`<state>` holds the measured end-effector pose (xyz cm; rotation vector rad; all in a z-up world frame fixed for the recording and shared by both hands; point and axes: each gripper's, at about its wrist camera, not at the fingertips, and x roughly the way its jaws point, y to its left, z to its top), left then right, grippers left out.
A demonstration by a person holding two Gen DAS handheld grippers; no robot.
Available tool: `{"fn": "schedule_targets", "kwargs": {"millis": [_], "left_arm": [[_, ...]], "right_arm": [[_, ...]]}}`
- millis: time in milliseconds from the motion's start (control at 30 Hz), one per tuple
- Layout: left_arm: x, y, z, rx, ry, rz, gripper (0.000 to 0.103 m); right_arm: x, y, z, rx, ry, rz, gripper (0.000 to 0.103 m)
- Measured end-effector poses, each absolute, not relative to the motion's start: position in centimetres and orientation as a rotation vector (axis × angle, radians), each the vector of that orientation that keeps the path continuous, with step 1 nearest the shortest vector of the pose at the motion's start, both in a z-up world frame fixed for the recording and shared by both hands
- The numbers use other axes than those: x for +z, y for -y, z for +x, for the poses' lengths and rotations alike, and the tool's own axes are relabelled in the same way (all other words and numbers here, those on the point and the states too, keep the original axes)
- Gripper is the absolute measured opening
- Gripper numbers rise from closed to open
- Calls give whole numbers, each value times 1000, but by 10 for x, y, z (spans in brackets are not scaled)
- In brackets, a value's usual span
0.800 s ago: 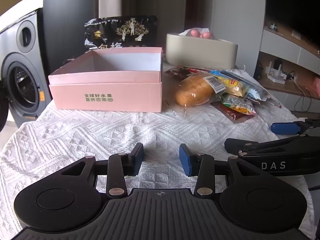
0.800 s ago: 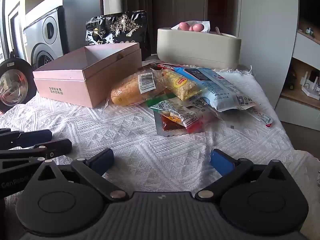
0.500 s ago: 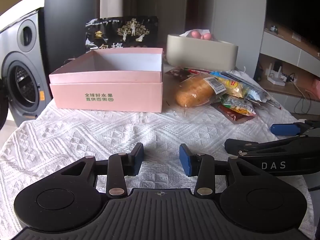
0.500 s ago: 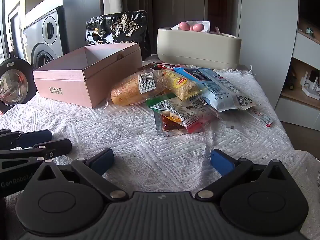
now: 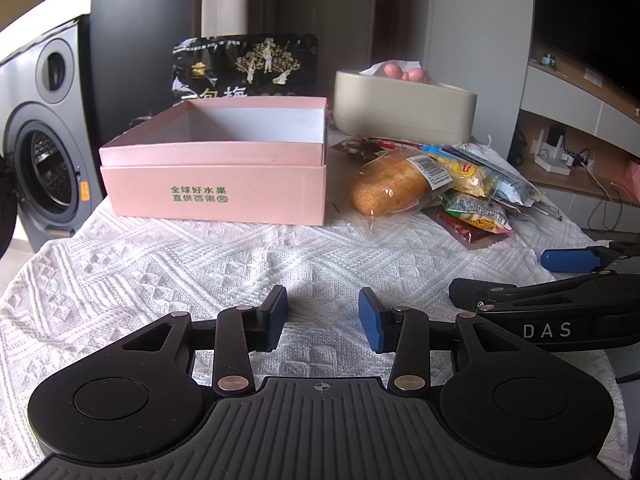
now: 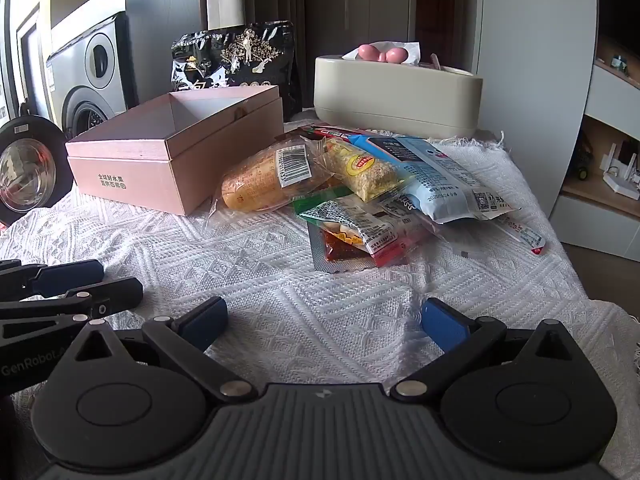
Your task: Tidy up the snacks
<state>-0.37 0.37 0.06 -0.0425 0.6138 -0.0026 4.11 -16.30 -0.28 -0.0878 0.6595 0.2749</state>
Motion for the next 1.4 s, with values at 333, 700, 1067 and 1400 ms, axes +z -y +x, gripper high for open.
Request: {"fn": "schedule_targets", "kwargs": {"millis": [333, 700, 1067, 1400], "left_arm": [[2, -5, -4, -3, -612, -47, 45], [3, -5, -3, -4, -609, -63, 45], [2, -2, -3, 5, -612, -35, 45], [2, -4, -2, -2, -610, -57, 45]], "right_arm": [[-3, 163, 41, 275, -659, -88, 103], [-3, 163, 41, 275, -659, -88, 103], [-3, 163, 41, 275, -659, -88, 103], [-3, 163, 41, 275, -659, -88, 103]]}}
